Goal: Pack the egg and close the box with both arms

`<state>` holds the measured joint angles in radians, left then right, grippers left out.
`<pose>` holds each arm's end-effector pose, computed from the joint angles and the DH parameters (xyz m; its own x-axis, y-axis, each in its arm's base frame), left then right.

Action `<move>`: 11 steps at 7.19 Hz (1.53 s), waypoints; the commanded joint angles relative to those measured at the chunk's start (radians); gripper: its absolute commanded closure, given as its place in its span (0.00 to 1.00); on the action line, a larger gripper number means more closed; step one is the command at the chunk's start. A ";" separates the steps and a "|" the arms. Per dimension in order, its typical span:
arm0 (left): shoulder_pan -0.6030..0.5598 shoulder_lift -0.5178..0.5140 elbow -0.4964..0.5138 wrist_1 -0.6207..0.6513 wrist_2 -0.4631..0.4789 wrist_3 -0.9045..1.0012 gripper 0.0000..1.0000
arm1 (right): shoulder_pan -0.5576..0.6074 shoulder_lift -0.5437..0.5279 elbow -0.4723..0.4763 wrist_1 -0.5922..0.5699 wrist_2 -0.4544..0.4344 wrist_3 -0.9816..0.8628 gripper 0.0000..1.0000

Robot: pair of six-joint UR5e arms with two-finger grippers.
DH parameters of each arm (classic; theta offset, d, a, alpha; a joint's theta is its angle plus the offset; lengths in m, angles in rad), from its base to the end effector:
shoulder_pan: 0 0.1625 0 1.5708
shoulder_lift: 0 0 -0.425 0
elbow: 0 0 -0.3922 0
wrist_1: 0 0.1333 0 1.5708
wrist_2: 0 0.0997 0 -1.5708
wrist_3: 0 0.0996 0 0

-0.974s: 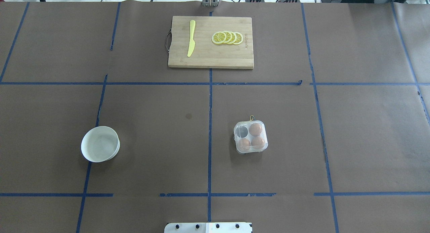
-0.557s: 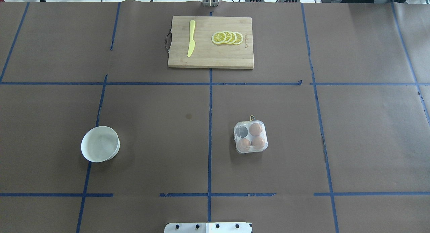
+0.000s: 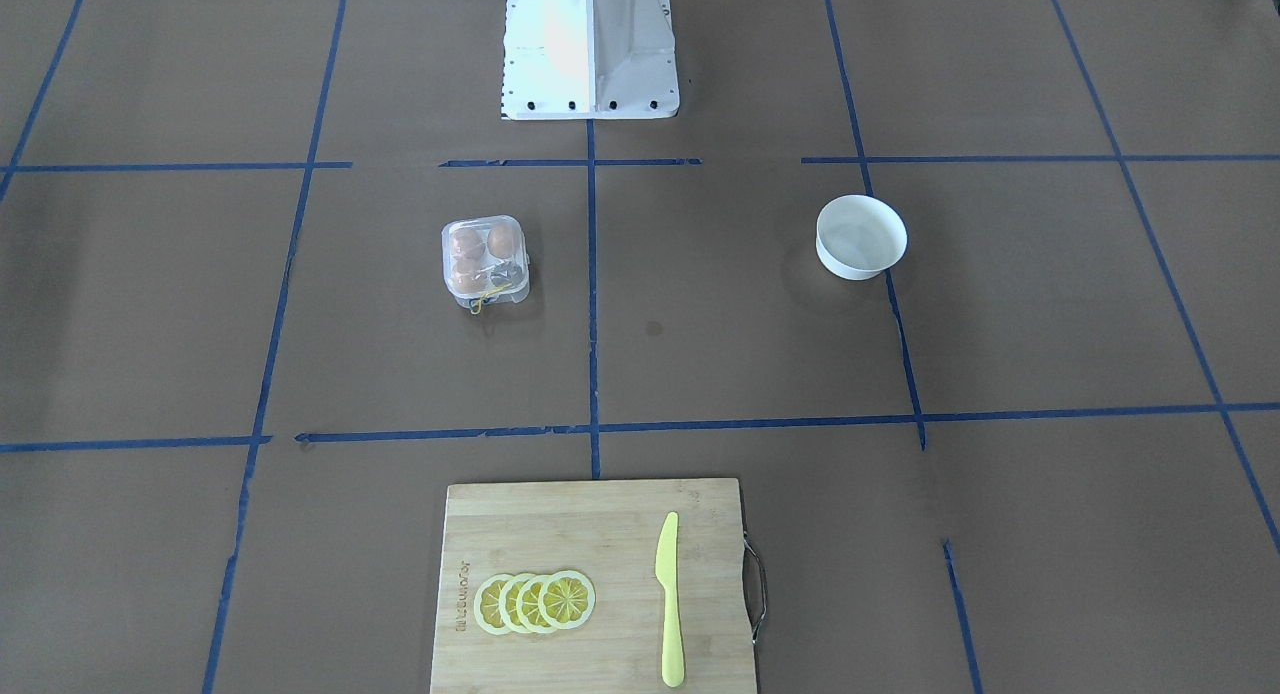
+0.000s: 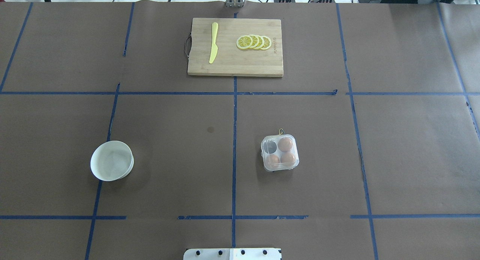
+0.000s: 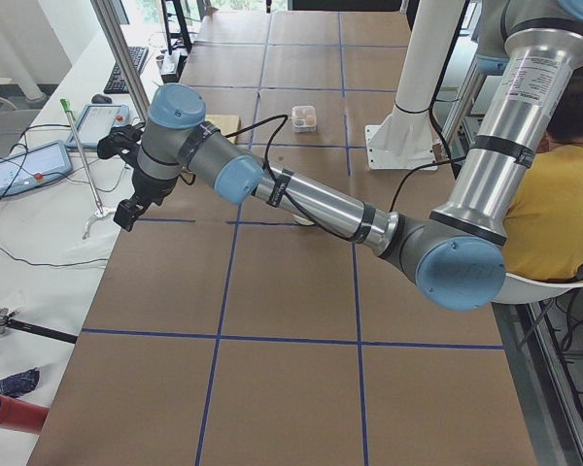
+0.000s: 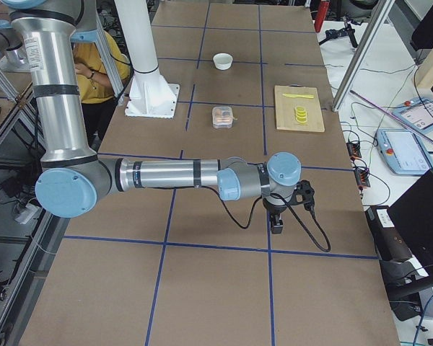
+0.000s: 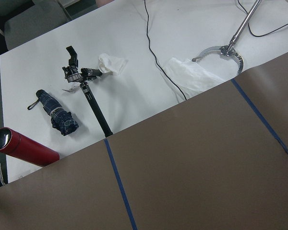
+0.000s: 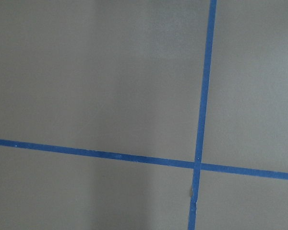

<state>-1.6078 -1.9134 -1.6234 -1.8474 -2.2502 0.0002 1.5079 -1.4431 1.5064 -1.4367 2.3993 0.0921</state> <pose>-0.0940 -0.6280 0.4104 0.7919 0.3622 -0.4917 0.0288 0.7821 0.6225 0.0248 -0.5592 0.6057 0.6684 -0.0959 0.7376 0.0002 0.9917 0.1288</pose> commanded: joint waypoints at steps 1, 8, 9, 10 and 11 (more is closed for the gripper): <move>-0.003 -0.003 0.003 0.000 -0.002 -0.002 0.00 | -0.002 0.001 -0.002 0.001 -0.003 0.000 0.00; 0.020 0.137 0.003 0.016 -0.009 -0.002 0.00 | -0.058 0.053 0.003 -0.013 -0.045 0.015 0.00; 0.032 0.161 0.038 0.011 -0.008 -0.002 0.00 | -0.067 0.052 0.009 -0.027 -0.043 0.015 0.00; 0.064 0.156 0.145 0.001 -0.015 -0.003 0.00 | -0.075 0.052 0.023 -0.094 -0.046 0.012 0.00; 0.162 0.163 0.160 0.004 -0.014 -0.075 0.00 | -0.086 0.053 0.041 -0.129 -0.054 0.009 0.00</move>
<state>-1.5325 -1.7578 -1.5133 -1.8421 -2.2629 -0.0195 1.4359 -1.3915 1.5286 -1.5147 2.3527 0.1046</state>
